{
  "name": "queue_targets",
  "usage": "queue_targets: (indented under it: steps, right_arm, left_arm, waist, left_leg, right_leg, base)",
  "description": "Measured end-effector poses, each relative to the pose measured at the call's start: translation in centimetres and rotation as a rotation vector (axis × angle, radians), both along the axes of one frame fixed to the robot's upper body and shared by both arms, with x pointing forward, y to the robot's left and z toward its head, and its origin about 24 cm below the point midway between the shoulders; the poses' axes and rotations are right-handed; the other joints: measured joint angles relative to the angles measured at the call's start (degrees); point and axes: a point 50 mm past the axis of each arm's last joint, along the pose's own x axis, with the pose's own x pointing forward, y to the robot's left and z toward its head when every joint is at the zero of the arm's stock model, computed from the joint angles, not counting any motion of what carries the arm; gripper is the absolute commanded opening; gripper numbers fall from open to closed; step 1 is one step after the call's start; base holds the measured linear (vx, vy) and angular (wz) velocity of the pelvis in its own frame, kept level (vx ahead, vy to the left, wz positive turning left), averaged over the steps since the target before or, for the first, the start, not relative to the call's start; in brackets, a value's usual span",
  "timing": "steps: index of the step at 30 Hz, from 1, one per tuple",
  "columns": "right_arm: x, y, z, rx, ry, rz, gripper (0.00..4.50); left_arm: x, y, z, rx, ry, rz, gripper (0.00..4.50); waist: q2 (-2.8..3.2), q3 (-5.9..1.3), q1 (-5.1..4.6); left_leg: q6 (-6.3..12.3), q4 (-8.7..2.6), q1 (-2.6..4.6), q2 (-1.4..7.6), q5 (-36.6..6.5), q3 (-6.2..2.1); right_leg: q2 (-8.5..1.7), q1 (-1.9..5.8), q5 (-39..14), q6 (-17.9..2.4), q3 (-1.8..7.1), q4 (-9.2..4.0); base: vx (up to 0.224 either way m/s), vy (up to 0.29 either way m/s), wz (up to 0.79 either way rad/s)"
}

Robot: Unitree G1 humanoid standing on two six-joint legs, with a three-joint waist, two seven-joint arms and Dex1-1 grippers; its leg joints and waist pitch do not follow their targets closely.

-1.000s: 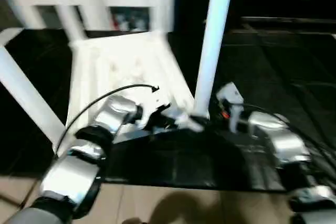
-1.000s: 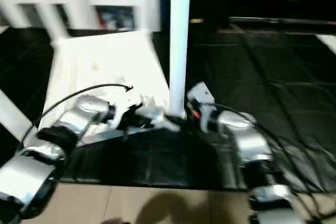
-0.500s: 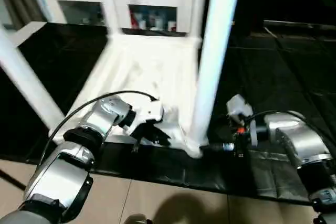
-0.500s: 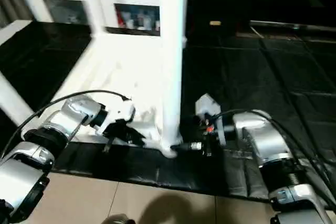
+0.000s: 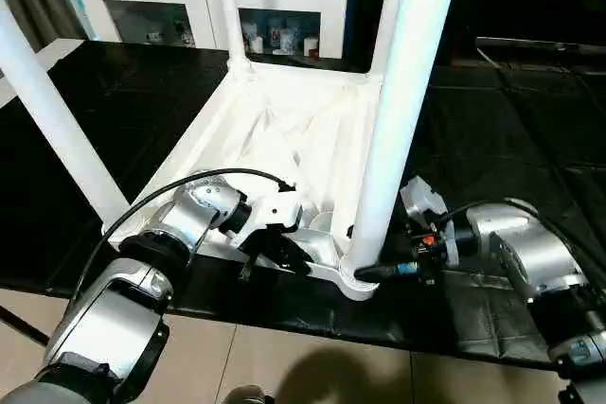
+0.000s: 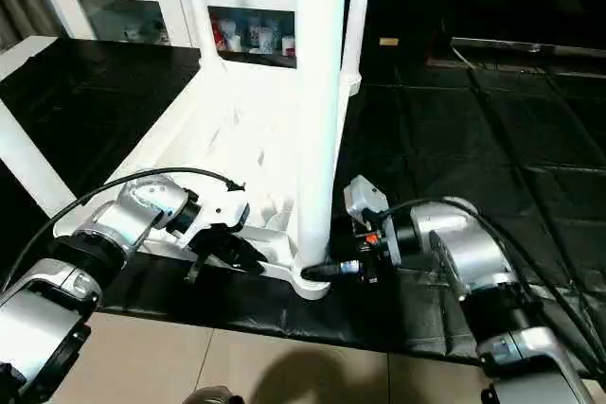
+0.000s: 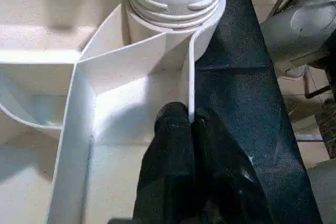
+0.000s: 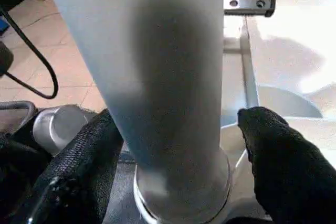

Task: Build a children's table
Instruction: Rotate leg to tighten

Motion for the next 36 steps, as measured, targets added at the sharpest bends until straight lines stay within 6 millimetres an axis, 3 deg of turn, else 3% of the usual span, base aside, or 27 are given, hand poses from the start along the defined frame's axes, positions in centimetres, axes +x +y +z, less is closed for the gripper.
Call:
queue_targets:
  steps: [2, 6, 11, 19, 20, 23, 27, 30, 35, 36]
  right_arm:
    - [-0.1, 0.0, -0.3, 0.006, 0.018, 0.002, 3.01]
    - [-0.1, 0.0, -0.3, 0.009, 0.023, 0.005, 2.84]
    - [-0.1, 0.1, -0.2, 0.014, 0.026, 0.012, 2.29]
    - [0.0, 0.5, -0.5, 0.036, -0.01, -0.13, 2.05]
    - [0.1, 0.6, -0.5, 0.036, -0.015, -0.151, 2.05]
    - [1.4, 1.5, -1.0, 0.047, -0.043, -0.38, 2.02]
    - [3.6, 2.3, -0.9, 0.022, -0.074, -0.686, 1.99]
    - [4.6, 2.8, -0.7, 0.007, -0.094, -0.831, 1.99]
    - [5.4, 3.5, -0.5, -0.011, -0.136, -0.921, 1.99]
    - [5.4, 3.4, -0.5, -0.012, -0.145, -0.925, 2.53]
  left_arm:
    - [-0.1, 0.1, 0.0, -0.002, -0.003, 0.001, 0.0]
    - [-0.1, 0.1, -0.1, -0.002, -0.003, 0.003, 0.0]
    - [-0.1, 0.1, -0.1, -0.003, -0.005, 0.007, 0.0]
    - [0.5, 0.0, -0.3, -0.016, 0.028, 0.144, 0.0]
    - [0.6, 0.0, -0.3, -0.016, 0.027, 0.16, 0.0]
    - [1.7, 0.1, -0.3, -0.009, 0.001, 0.318, 0.0]
    - [2.8, -1.7, -0.5, -0.045, -0.017, 0.525, 0.0]
    - [3.2, -2.9, -0.5, -0.07, -0.016, 0.63, 0.0]
    - [3.4, -3.6, -0.5, -0.092, -0.028, 0.694, 0.0]
    - [3.4, -3.6, -0.5, -0.094, -0.03, 0.697, 0.0]
  waist:
    - [0.0, 0.0, -0.03]
    - [0.0, 0.0, -0.02]
    - [0.0, 0.0, -0.01]
    - [0.05, -0.03, -0.32]
    - [0.05, -0.03, -0.5]
    - [0.06, -0.03, -2.61]
    - [0.07, -0.03, -5.16]
    - [0.07, -0.03, -6.03]
    - [0.1, -0.05, -6.27]
    - [0.1, -0.05, -6.23]
  left_leg:
    - [0.0, 0.0, 0.0, 0.0, 0.0, 0.01]
    - [0.0, 0.0, 0.0, 0.0, 0.0, 0.01]
    - [0.0, 0.0, 0.0, 0.0, 0.0, 0.01]
    - [-0.03, 0.02, 0.17, -0.01, 0.0, 0.01]
    - [-0.04, 0.02, 0.2, 0.0, 0.0, 0.02]
    - [-0.18, -0.02, 0.39, -0.02, 0.1, 0.01]
    - [-0.23, -0.08, 0.44, -0.04, 0.1, -0.03]
    - [-0.23, -0.21, 0.43, -0.07, 0.1, -0.03]
    - [-0.08, -0.5, 0.33, -0.05, 0.1, -0.03]
    - [-0.06, -0.49, 0.33, -0.05, 0.1, -0.03]
  right_leg:
    - [0.0, -0.01, 0.0, 0.0, 0.0, 0.0]
    - [0.0, -0.02, 0.0, 0.0, 0.0, 0.0]
    - [0.0, -0.01, 0.0, 0.0, 0.0, 0.02]
    - [0.0, 0.05, -0.1, 0.3, 0.03, 0.1]
    - [0.0, 0.05, -0.1, 0.3, 0.04, 0.12]
    - [0.02, 0.09, -0.1, 0.3, 0.04, 0.15]
    - [0.02, 0.06, -0.1, 0.3, 0.02, 0.07]
    - [0.03, 0.0, 0.0, 0.2, 0.03, 0.08]
    - [0.11, -0.06, -0.1, -0.1, 0.03, 0.01]
    - [0.11, -0.06, -0.1, -0.1, 0.03, 0.01]
  base:
    - [0.0, 0.0, 0.0]
    - [0.0, 0.0, 0.0]
    - [0.0, 0.0, 0.0]
    - [0.0, 0.0, 0.0]
    - [0.0, 0.0, 0.0]
    - [0.0, 0.0, 0.0]
    - [0.0, 0.0, 0.0]
    - [0.0, 0.0, 0.0]
    - [0.0, 0.0, 0.0]
    - [0.0, 0.0, 0.0]
